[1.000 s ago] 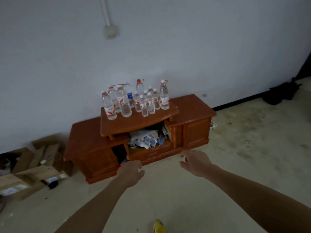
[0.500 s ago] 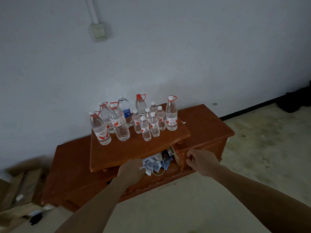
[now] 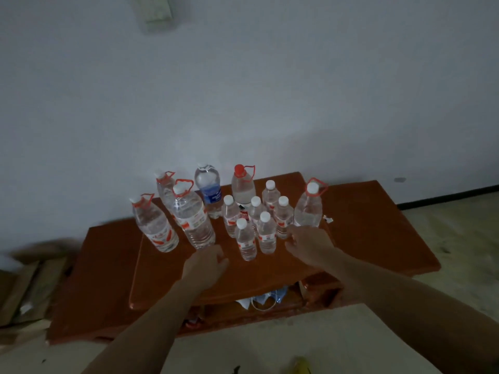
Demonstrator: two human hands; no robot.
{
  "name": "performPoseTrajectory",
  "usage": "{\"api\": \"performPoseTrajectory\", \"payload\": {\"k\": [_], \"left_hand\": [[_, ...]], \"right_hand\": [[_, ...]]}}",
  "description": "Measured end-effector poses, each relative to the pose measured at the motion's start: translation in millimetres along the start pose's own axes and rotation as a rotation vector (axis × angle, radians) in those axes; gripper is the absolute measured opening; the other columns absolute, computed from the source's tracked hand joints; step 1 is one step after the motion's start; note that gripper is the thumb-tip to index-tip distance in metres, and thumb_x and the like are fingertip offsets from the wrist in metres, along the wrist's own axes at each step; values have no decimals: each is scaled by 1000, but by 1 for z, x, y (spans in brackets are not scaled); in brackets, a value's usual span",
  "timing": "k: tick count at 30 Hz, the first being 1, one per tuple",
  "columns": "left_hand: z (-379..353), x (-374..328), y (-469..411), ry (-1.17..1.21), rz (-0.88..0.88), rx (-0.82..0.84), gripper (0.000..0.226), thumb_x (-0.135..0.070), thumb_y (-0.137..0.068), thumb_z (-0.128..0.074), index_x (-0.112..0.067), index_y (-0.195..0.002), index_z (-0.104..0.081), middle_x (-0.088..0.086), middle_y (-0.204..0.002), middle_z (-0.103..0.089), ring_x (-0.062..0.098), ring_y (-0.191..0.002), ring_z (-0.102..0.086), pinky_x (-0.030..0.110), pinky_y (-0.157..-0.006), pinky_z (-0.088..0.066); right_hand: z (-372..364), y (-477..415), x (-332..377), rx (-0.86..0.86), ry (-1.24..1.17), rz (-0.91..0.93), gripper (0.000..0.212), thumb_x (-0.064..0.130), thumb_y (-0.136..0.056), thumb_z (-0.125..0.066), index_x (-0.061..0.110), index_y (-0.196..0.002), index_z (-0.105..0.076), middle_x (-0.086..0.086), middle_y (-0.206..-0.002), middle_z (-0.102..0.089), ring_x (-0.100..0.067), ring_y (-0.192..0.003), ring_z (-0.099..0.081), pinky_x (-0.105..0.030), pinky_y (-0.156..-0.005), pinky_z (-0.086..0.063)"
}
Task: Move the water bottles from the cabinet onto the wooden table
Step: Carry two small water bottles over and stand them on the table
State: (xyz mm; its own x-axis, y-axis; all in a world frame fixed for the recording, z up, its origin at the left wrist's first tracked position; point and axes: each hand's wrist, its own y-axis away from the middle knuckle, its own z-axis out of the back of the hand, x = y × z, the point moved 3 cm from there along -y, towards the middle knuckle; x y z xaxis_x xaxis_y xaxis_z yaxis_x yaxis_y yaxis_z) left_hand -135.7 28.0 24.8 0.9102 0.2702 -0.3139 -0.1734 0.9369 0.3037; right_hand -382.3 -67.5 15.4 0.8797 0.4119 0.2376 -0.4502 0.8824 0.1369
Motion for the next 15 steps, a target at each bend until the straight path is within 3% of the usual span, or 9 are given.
{"api": "performPoseTrajectory", "payload": {"k": [5, 10, 15], "left_hand": [[-7, 19, -50, 33, 68, 30, 12, -36, -92, -57, -26, -98, -59, -7, -93, -63, 11, -84, -60, 34, -80, -54], [-11, 45, -110, 25, 55, 104, 17, -36, -94, -55, -25, -105, -59, -5, -101, -64, 11, -87, -60, 33, -83, -54], [-11, 46, -147, 75, -2, 123, 28, -35, -94, -55, -23, -120, -55, -1, -113, -62, 15, -100, -60, 37, -90, -53]], "right_hand": [[-14, -82, 19, -16, 72, 51, 37, 40, -92, -52, 23, -125, -46, -1, -111, -61, -20, -92, -62, -35, -72, -54], [-38, -131, 29, 33, 160, 42, 47, 37, -95, -47, 21, -138, -36, -5, -137, -46, -26, -111, -56, -41, -81, -50], [-60, -146, 21, 97, 158, 58, 38, 41, -96, -39, 18, -125, -47, -9, -128, -48, -26, -97, -59, -38, -70, -52]]}}
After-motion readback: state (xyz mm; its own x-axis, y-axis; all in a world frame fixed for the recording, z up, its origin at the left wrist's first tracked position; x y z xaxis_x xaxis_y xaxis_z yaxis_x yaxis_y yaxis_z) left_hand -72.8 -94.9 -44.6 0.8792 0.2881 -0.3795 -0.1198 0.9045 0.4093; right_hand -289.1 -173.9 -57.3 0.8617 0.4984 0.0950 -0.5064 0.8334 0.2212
